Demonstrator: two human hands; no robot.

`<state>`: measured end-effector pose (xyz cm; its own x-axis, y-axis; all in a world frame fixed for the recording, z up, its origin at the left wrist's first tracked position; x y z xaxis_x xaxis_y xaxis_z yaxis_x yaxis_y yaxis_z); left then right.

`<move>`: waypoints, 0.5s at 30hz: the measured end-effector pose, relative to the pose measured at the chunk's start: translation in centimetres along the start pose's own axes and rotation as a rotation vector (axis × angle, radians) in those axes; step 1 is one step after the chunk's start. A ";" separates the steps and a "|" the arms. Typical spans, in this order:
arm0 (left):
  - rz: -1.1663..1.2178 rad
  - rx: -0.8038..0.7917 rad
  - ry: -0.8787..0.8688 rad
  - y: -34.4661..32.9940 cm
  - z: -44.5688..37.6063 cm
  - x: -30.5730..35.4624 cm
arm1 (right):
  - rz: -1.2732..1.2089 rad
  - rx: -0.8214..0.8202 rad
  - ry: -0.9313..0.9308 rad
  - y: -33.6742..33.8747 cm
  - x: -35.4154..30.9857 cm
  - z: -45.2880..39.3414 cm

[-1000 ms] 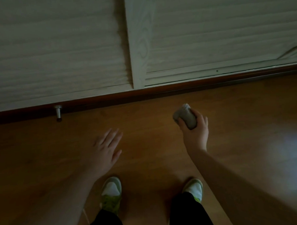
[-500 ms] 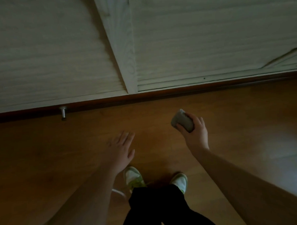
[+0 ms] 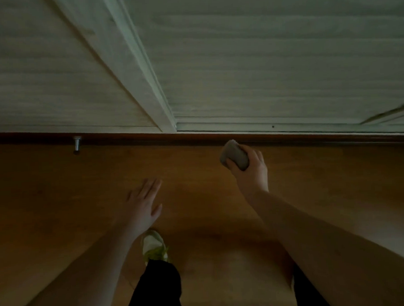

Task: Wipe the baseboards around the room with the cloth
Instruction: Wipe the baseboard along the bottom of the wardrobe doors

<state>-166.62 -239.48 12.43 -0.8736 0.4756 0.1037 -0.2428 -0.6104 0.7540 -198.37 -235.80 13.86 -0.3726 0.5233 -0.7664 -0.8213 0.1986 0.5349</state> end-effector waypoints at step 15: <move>0.047 -0.002 -0.132 -18.3 -20.5 14.4 | 0.050 -0.041 0.236 -7.8 19.7 -10.4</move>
<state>-183.40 -234.47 -13.15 -0.8206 0.5260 0.2233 -0.2043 -0.6350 0.7450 -203.81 -235.64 -9.08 -0.5001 0.3222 -0.8038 -0.8143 0.1410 0.5631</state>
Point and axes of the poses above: each hand's wrist, its own z-axis away from the middle knuckle, its own y-axis out of the back of the hand, x = y × z, the point moved 5 cm from there along -z, towards the middle knuckle, and after that the axes turned 5 degrees about -x, right-handed, at the moved point
